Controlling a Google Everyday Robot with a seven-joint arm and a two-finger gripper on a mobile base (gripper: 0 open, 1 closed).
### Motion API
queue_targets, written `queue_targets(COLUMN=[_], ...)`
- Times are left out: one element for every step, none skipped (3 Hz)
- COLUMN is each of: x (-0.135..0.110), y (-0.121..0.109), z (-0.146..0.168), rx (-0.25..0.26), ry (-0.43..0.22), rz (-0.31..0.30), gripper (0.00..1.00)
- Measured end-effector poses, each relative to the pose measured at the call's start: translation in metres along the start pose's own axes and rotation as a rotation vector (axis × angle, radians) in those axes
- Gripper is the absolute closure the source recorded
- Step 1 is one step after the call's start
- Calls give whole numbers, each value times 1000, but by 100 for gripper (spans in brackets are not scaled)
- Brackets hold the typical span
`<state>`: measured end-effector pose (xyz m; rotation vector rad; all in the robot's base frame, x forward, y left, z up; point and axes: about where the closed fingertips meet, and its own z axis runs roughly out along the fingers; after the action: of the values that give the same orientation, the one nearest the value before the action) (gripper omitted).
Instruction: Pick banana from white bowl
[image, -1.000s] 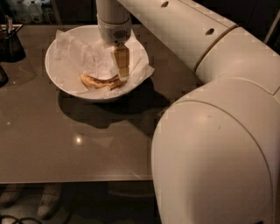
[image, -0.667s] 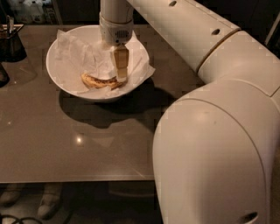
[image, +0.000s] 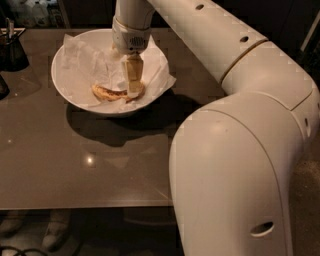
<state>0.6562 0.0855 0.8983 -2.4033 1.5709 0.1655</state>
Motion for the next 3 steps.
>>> queue_targets(x=[-6, -8, -11], y=[0, -5, -15], z=[7, 14, 20], rx=[-27, -59, -69], ry=[-48, -77, -101], rz=[21, 62, 94], gripper=[19, 22, 31])
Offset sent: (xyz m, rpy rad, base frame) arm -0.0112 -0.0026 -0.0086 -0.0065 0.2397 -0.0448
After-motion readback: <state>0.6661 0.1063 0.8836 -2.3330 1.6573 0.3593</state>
